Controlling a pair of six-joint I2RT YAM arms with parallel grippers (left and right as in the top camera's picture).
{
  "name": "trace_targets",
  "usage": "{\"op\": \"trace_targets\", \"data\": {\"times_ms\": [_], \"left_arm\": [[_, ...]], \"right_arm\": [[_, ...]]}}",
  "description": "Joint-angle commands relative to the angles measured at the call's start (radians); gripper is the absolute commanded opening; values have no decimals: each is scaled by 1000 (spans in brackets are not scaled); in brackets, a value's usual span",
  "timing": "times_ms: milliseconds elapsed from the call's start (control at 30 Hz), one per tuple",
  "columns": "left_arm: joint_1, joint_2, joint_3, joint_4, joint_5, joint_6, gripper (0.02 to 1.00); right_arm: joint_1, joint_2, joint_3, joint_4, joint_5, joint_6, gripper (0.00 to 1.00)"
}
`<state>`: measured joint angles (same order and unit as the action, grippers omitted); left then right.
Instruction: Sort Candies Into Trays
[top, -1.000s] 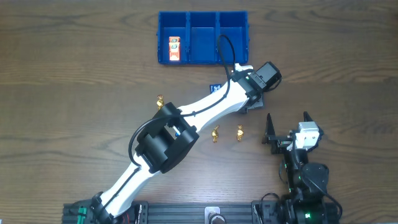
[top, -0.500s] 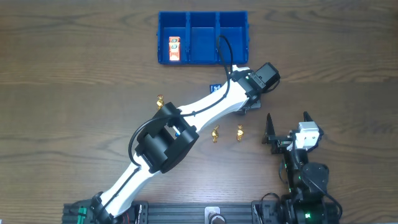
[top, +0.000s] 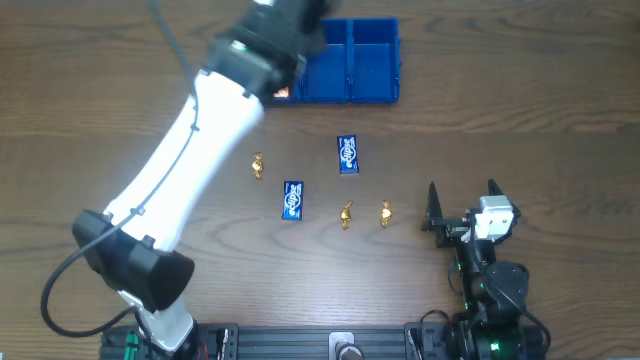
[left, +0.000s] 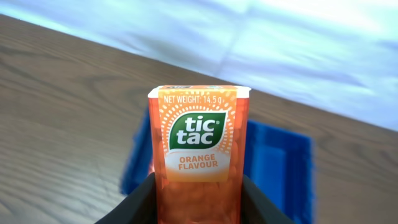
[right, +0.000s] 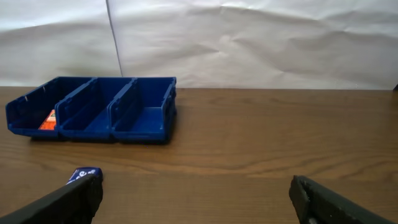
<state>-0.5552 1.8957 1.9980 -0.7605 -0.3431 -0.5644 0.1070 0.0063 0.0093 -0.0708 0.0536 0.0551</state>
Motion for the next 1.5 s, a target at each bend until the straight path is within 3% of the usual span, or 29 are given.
{"op": "trace_targets", "data": {"times_ms": [33, 167, 333, 400, 467, 533, 733, 833, 967, 1100, 1233, 1500], "left_arm": [[147, 157, -16, 39, 165, 190, 316], [171, 269, -16, 40, 219, 292, 312], [174, 310, -17, 66, 243, 303, 332], [182, 310, -17, 65, 249, 303, 406], [189, 305, -17, 54, 251, 303, 603], [190, 251, -26, 29, 236, 302, 684], [195, -216, -345, 182, 130, 295, 737], [239, -574, -632, 348, 127, 296, 787], [389, -1010, -1025, 549, 241, 311, 939], [506, -1428, -1380, 659, 367, 399, 1000], [538, -1740, -1673, 695, 423, 404, 998], [537, -1893, -1995, 715, 449, 399, 998]], "right_arm": [[2, -3, -2, -5, 8, -11, 998], [2, -3, -2, -5, 8, -11, 998], [2, -3, -2, -5, 8, -11, 996], [2, -3, -2, -5, 8, -11, 998], [2, -3, -2, -5, 8, -11, 998], [2, -3, -2, -5, 8, -11, 998], [2, -3, -2, -5, 8, -11, 998], [2, -3, -2, -5, 8, -11, 996], [2, -3, -2, -5, 8, -11, 998], [2, -3, -2, -5, 8, -11, 998], [2, -3, -2, -5, 8, -11, 998], [2, -3, -2, -5, 8, -11, 998]]}}
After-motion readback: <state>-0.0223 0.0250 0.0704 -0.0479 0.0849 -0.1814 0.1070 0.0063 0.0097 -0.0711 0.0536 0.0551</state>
